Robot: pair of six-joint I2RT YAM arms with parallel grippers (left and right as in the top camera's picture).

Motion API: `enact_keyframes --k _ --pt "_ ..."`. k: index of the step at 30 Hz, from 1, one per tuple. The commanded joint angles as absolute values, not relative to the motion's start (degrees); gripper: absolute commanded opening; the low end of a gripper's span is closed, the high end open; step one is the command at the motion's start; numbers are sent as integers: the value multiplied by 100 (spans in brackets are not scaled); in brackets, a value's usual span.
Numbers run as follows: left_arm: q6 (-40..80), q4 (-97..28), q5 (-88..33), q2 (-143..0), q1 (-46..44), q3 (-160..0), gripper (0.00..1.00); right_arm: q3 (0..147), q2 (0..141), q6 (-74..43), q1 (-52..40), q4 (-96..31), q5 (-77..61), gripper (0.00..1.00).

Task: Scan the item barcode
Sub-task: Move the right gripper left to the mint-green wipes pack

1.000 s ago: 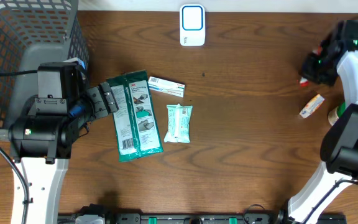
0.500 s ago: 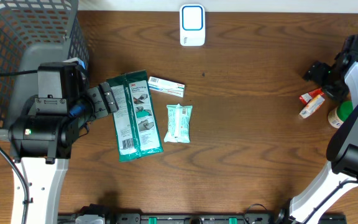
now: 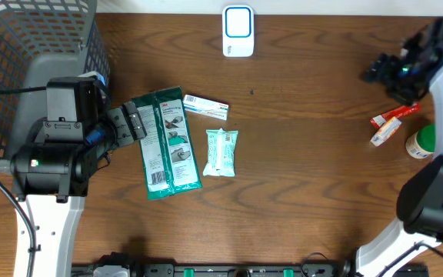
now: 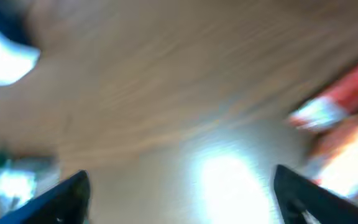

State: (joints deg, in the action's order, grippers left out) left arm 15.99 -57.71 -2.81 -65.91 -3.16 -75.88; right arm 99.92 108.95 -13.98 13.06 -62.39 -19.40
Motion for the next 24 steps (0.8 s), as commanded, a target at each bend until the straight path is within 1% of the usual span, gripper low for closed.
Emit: enact_keyframes --k 1,4,5,6,7,8,10,12,14,17,19,20,21,24 --pt "1485 -5782 -231 -6591 -307 -7634 90 10014 10888 -1181 652 -6440 -2602 99" --pt "1483 -5782 -231 -6591 -309 -7636 90 9786 10888 -1463 36 -6497 -2696 99" --pt "1485 -5782 -231 -6591 -309 -7636 90 9734 10888 -1461 -121 -6499 -2751 95" --pt "1485 -5782 -231 -6591 -307 -7634 90 9623 10888 -1461 -399 -6490 -2746 86" --pt "1485 -5782 -231 -6591 -307 -7634 90 9537 10888 -1461 -607 -6473 -2742 81" --pt "1485 -5782 -231 -6591 -309 -7634 90 9456 10888 -1470 -781 -6447 -2722 80" --pt "1485 -5782 -231 -6591 -307 -7634 90 9153 10888 -1573 -1284 -6119 -2668 73" --pt "1485 -5782 -231 -6591 -307 -7634 90 8836 10888 -1634 -1750 -5629 -2379 69" --pt "1485 -5782 -231 -6591 -307 -7634 90 8512 10888 -1625 -2303 -5188 -1887 68" --pt "1485 -5782 -231 -6591 -309 -7634 90 8302 10888 -1627 -2884 -4838 -1229 69" --pt "1485 -5782 -231 -6591 -307 -7634 90 8215 10888 -1625 -3264 -4619 -825 64" --pt "1485 -5782 -231 -6591 -309 -7636 90 8169 10888 -1629 -3450 -4530 -668 59" --pt "1485 -5782 -231 -6591 -307 -7634 90 8117 10888 -1697 -3634 -4442 -550 50" --pt "1485 -5782 -231 -6591 -309 -7636 90 8001 10888 -2543 -4001 -4405 -204 49"
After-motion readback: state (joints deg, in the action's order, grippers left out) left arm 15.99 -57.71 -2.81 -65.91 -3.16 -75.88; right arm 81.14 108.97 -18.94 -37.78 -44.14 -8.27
